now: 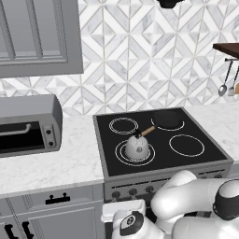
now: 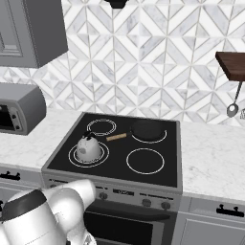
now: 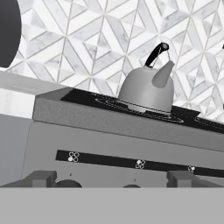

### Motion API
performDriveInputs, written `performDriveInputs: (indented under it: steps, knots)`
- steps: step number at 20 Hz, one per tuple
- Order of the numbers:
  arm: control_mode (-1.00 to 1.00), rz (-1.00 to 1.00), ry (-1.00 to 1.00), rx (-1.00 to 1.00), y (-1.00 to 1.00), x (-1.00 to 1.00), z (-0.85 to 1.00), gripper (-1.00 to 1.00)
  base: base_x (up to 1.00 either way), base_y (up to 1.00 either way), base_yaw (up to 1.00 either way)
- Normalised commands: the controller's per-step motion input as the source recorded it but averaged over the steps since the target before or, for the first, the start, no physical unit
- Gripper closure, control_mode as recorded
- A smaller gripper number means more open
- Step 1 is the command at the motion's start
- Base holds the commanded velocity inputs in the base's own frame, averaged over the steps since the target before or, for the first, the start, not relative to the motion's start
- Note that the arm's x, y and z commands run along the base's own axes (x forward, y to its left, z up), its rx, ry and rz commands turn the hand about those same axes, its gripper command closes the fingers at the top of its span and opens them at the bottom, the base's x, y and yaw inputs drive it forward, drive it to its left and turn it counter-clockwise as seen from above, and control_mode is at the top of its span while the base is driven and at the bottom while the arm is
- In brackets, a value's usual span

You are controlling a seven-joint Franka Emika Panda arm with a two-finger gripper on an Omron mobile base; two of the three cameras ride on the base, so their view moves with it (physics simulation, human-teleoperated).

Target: Pick the kettle from the counter and place it on a stove burner. Then turn the burner on.

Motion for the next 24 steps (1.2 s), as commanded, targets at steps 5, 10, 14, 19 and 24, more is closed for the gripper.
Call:
performDriveInputs:
  steps: [5, 10, 14, 19, 24]
  knots:
    - [-1.0, 0.03, 0.0, 0.07, -0.45, 0.47, -0.04, -1.0, 0.0, 0.0, 0.0]
    - [-1.0, 0.02, 0.0, 0.0, -0.14, 0.53, -0.14, -1.0, 0.0, 0.0, 0.0]
    - [-1.0, 0.08, 0.0, 0.02, -0.33, 0.48, -0.26, -1.0, 0.0, 0.0, 0.0]
    - [-1.0, 0.07, 0.0, 0.04, -0.34, 0.39, -0.27, -1.0, 0.0, 0.0, 0.0]
    - [-1.0, 0.06, 0.0, 0.05, -0.21, 0.23, -0.32, -1.0, 0.0, 0.0, 0.0]
